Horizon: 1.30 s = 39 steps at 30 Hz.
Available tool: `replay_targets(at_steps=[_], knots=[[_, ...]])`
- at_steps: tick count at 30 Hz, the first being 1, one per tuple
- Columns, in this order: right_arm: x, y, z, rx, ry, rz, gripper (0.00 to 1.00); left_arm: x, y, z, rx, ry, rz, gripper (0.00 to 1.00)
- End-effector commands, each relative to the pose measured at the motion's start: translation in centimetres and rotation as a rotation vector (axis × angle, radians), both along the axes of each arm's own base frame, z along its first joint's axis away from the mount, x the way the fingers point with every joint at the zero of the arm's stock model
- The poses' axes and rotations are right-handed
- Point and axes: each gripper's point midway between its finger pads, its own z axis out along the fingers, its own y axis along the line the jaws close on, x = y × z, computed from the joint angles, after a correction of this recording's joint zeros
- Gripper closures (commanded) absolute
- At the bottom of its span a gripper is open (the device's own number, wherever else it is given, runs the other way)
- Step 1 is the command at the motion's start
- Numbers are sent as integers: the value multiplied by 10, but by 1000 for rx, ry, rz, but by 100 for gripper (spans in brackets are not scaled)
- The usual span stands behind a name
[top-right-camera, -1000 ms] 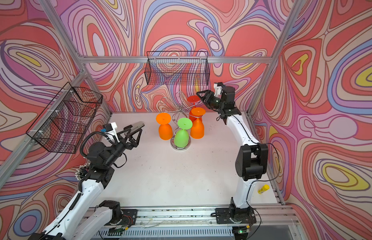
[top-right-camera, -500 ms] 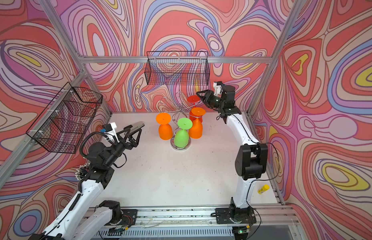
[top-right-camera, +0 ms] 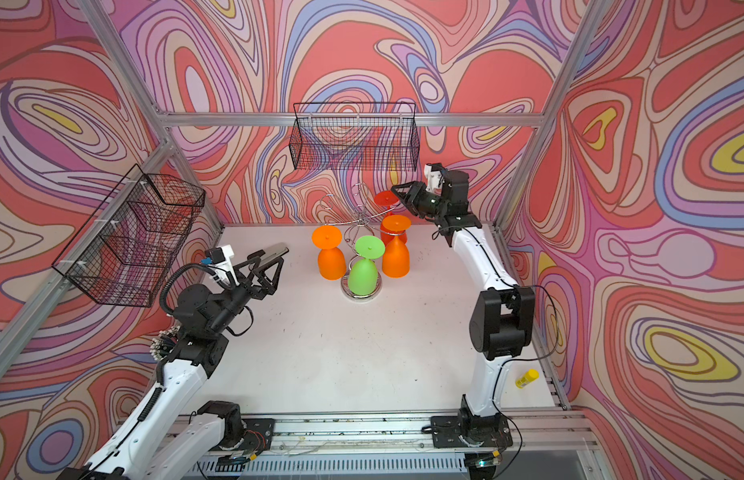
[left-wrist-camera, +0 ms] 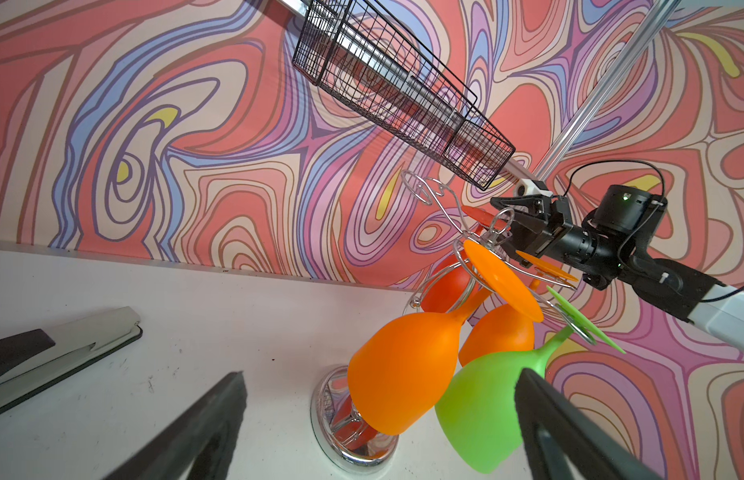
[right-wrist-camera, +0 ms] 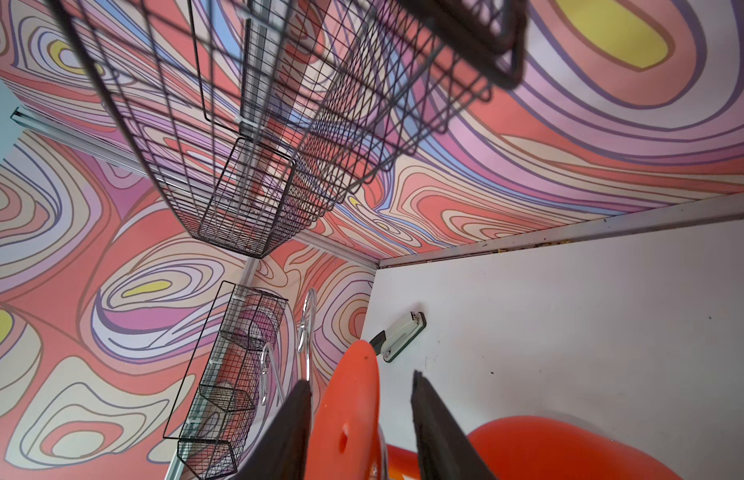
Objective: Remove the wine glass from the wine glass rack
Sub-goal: 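Lower the open right gripper around the red glass's stem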
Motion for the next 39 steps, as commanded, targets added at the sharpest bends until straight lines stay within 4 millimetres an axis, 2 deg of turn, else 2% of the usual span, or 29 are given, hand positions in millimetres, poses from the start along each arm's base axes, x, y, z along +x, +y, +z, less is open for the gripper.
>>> replay_targets(at_steps=[1, 21, 26, 28, 32, 39], knots=[[3, 4, -1, -11, -9, 14, 63, -3, 1, 12, 10, -32, 9, 0], [3, 5, -11, -33, 28, 19, 81, -4, 4, 11, 16, -32, 24, 0], [4, 4, -9, -30, 24, 16, 84, -3, 4, 10, 17, -29, 26, 0], [4, 4, -8, -27, 22, 15, 90, -4, 4, 11, 16, -31, 26, 0], [3, 5, -3, -22, 19, 18, 94, -3, 4, 10, 15, -28, 24, 0], [0, 5, 6, -16, 9, 23, 96, -3, 3, 10, 15, -25, 19, 0]])
